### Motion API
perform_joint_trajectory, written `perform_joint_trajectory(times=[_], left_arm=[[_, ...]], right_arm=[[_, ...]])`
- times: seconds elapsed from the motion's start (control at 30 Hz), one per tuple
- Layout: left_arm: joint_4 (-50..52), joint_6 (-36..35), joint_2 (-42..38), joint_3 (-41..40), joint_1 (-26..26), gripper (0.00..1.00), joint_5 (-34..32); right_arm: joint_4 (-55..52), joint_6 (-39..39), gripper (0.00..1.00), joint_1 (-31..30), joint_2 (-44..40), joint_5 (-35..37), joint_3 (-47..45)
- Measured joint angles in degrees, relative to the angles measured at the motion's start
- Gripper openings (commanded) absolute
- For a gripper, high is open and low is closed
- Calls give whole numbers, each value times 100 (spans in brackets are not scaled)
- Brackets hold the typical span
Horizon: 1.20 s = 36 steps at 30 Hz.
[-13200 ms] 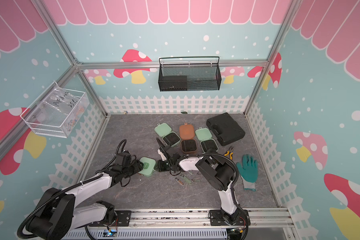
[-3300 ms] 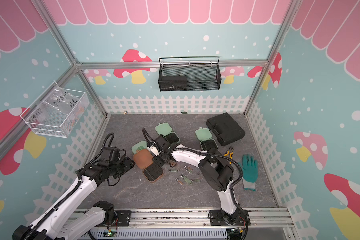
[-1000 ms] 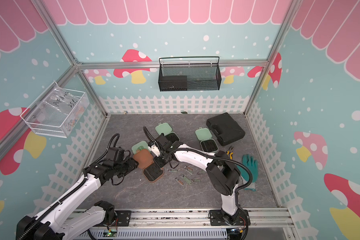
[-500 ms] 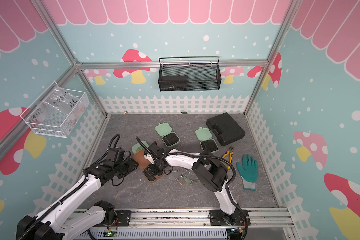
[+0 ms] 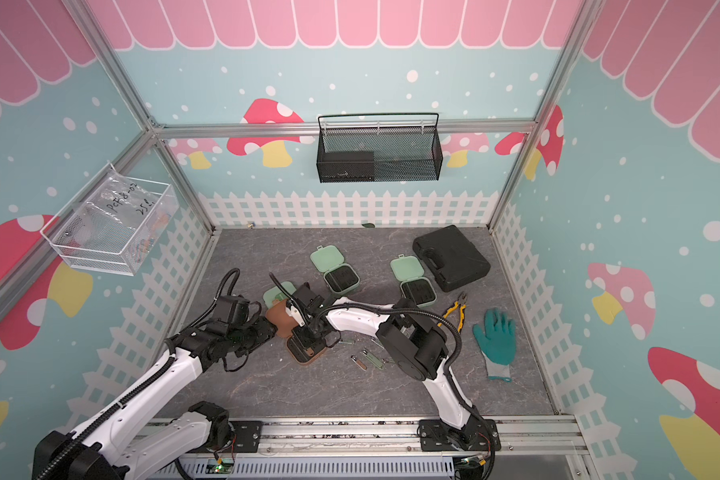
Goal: Organize nail clipper sets
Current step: Place the nail clipper in the storage box.
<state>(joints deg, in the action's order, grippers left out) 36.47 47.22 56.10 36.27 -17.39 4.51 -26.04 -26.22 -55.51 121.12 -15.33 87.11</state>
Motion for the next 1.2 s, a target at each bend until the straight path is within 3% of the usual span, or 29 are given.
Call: perform_joint_trajectory(times=[1.2], left_arm=[[-37,-35,33,-26,0,54,4]], right_arm=[[-577,-365,0,-302,267,1340,511]])
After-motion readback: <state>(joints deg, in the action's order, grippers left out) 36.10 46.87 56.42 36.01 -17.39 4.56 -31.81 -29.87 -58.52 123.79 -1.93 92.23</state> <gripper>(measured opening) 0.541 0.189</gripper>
